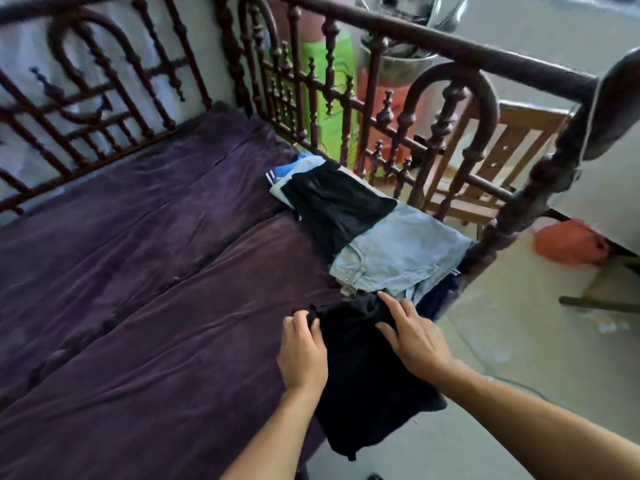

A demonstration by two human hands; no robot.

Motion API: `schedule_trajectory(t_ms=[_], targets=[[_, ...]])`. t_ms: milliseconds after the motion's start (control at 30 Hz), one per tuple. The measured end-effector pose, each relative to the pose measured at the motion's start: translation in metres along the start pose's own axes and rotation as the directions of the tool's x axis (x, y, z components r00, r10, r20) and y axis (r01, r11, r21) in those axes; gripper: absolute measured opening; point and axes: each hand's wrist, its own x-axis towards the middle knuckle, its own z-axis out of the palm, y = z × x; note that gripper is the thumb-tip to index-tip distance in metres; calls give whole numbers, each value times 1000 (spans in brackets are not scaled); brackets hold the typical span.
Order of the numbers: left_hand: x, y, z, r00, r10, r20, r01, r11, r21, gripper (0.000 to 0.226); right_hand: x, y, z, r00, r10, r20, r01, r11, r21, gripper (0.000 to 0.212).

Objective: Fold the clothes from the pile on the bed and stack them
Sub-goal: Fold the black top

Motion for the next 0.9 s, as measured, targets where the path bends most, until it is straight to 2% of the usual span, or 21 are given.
schedule_trajectory(t_ms=[167,267,433,533,633,667,700,733,767,800,833,900], targets=[[44,57,23,1000,-11,12,12,1000,-14,24,48,41,-43,998,-1,-59,-1,1000,-27,59],[77,84,44,999,-41,11,42,997,-64,25,95,65,-64,997,-50,-65,47,998,-51,57],[142,117,91,975,-210,75,218,968,-128,25,196,105,-85,991,-119,54,125,983,-133,56],[186,124,127,926,-333,176,359,922,-145,31,255,123,-81,984,-114,135,138,974,-180,57],[218,117,164,870,-407,279,434,900,-41,45,296,144,-63,987,-31,155,69,967,-246,57],[223,113,174,891,-368,266,375,927,28,49,305,151,-55,989,7,148,34,960,-277,57],[226,109,181,933,-268,240,253,963,93,51,311,158,-47,991,20,133,22,952,-306,57],[226,107,187,967,-117,229,85,986,144,50,313,163,-37,994,-15,111,51,943,-329,57],[223,105,193,966,33,257,-81,981,178,49,312,167,-26,991,-80,111,113,935,-337,57],[219,102,201,941,138,310,-208,956,206,50,309,170,-15,981,-147,129,182,928,-326,58],[214,96,209,910,184,371,-284,930,234,55,304,174,-3,968,-191,165,236,918,-318,61],[207,83,225,864,157,478,-326,898,294,65,295,187,23,950,-215,224,282,902,-327,66]])
